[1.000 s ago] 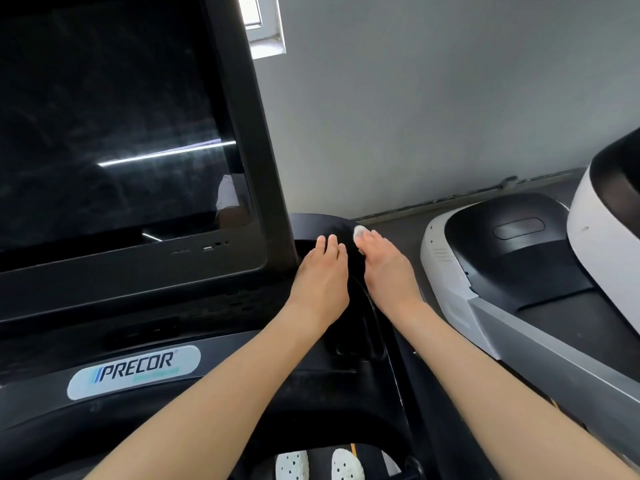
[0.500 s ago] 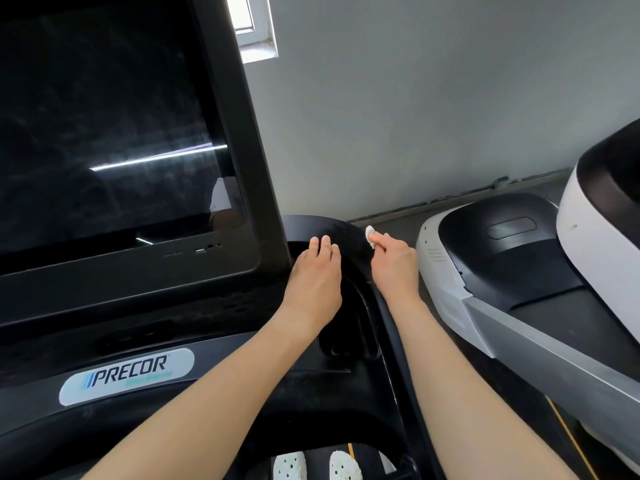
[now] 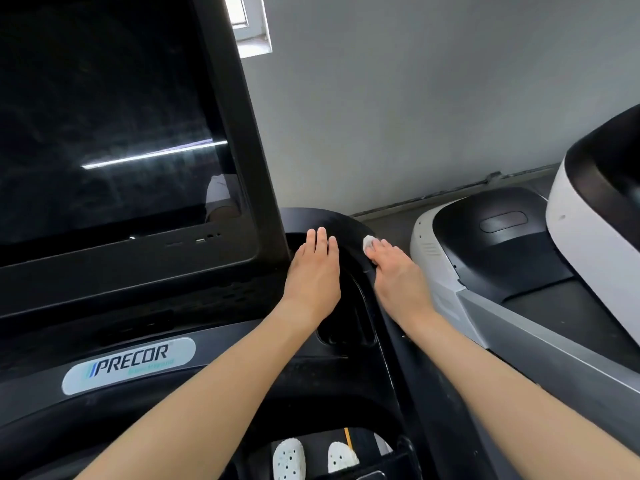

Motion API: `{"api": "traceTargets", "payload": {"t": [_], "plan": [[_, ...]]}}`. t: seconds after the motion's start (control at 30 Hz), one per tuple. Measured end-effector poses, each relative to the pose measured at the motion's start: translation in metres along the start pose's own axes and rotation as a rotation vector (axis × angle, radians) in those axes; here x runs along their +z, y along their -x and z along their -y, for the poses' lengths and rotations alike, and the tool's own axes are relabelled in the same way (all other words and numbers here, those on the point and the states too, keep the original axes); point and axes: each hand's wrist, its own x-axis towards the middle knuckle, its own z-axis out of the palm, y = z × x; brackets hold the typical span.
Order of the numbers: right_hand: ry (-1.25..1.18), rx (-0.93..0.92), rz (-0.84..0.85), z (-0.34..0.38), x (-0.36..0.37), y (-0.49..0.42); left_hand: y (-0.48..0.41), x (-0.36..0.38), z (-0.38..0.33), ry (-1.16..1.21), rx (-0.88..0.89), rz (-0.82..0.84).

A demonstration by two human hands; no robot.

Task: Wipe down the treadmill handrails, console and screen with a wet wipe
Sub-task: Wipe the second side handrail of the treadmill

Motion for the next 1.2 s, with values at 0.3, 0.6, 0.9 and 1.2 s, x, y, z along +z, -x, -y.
{"api": "traceTargets", "payload": {"t": [0.3, 0.6, 0.9, 1.2], "plan": [[-0.040, -0.018, 0.097, 0.006, -0.011, -0.001, 0.013, 0.013, -0.003, 0.150, 0.119, 0.030], [0.008, -0.145, -0.097, 0.012, -0.009, -0.003, 0.011, 0.010, -0.007, 0.215, 0.069, 0.025], [-0.055, -0.197, -0.061, 0.001, -0.019, 0.017, 0.011, 0.013, -0.016, 0.237, 0.025, -0.011], [-0.029, 0.062, -0.125, 0.006, -0.011, -0.005, 0.007, 0.009, -0.017, 0.195, 0.035, -0.017]]}}
